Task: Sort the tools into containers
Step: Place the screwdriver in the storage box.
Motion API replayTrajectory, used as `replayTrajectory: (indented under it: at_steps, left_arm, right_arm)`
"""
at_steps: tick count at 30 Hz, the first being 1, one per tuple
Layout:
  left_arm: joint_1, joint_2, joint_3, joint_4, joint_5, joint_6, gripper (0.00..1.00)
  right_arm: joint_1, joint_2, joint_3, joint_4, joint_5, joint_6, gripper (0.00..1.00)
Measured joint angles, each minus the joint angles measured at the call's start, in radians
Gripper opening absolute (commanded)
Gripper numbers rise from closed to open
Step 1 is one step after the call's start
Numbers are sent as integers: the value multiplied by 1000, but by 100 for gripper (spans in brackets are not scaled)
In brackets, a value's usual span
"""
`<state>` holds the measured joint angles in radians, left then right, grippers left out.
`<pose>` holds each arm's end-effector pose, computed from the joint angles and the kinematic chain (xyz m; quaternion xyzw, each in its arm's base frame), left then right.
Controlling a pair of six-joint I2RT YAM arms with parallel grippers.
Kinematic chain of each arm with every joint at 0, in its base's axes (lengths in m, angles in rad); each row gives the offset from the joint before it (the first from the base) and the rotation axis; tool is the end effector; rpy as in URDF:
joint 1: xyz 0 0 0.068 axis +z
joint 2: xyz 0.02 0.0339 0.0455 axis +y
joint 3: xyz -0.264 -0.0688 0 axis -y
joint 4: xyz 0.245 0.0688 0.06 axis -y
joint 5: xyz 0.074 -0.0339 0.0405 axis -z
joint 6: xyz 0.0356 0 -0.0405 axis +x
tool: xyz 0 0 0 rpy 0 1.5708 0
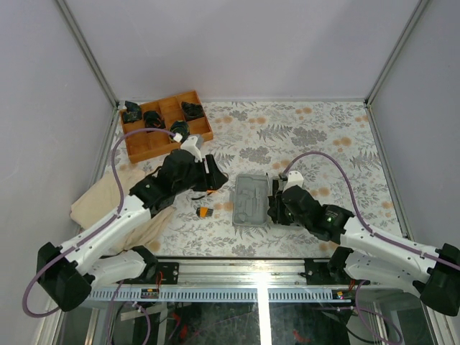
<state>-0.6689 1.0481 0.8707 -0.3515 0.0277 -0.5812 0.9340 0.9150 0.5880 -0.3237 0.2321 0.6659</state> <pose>0.1834 -0.1462 0.3028 0.0449 0.8661 -0.3009 0.3965 0.1236 0.1533 0.2351 -0.0680 0.8889 0.2441 0.3817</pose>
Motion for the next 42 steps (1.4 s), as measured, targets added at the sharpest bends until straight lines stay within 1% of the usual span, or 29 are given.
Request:
replayTrajectory:
  at_steps: [7, 13, 17, 20, 24, 31, 36, 42]
  left_arm:
    - [79, 88, 14, 11, 101, 45, 58]
    - [179, 114, 23, 53, 199, 58, 57]
    - [215, 114, 24, 62, 222, 64, 57]
    - [227, 110, 27, 61, 230, 74, 57]
    - [235, 100, 29, 60, 238, 87, 57]
    - [252, 89, 29, 60, 239, 101, 57]
    - [257, 84, 29, 59, 239, 105, 57]
    - [266, 84, 29, 57, 239, 107, 57]
  right_arm:
    - [-6, 22, 20, -2, 74, -35, 0]
    - [-26, 39, 48, -4, 73, -96, 0]
    - [-52, 34, 47, 5, 56, -121, 0]
    - [-90, 13, 29, 39, 13, -125, 0]
    - [-121, 0, 10, 48, -8, -116, 0]
    - [-135, -5, -5, 42, -10, -62, 0]
    - [-138, 46, -3, 5, -20, -56, 0]
    - [-143, 54, -3, 6, -43, -51, 0]
